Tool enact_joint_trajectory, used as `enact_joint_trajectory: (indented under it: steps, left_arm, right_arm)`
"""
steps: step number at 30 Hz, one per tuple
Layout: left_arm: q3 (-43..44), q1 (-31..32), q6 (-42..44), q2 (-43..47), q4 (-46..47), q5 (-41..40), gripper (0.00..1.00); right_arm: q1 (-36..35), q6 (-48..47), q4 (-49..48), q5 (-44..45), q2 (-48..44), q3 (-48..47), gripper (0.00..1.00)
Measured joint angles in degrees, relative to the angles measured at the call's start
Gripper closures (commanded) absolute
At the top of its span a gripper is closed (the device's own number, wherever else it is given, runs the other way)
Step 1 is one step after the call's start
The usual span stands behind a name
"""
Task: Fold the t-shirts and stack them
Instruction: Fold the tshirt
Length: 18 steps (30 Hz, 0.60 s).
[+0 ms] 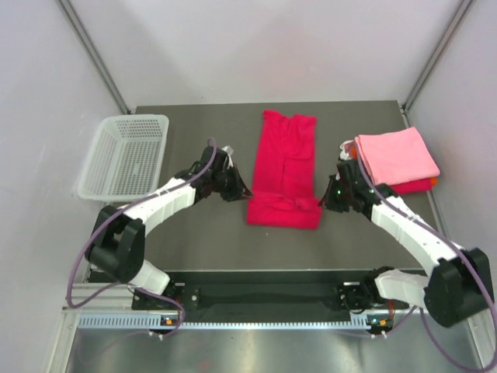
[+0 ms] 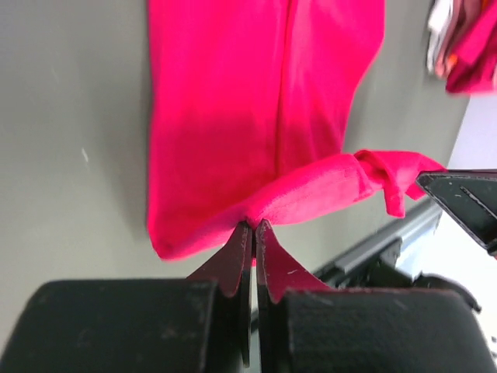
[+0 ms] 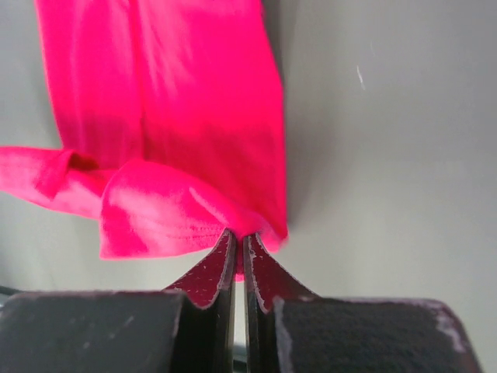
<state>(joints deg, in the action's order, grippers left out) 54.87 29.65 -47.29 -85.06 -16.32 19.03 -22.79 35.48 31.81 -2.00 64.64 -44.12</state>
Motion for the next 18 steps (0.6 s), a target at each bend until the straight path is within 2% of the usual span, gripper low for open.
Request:
enact_joint_trajectory:
  steps: [9,18]
  left_arm:
    - [11.8,-4.2,3.1,-13.7,2.5,1.0,1.00]
    - [23.3,-7.1,4.2,-24.9,3.5,1.7,1.00]
  right_arm:
    - [6.8,-5.6,-5.7,-6.2,20.4,-13.1,1.00]
    - [9.1,-7.5,-6.2,-7.6,34.5,-26.7,1.00]
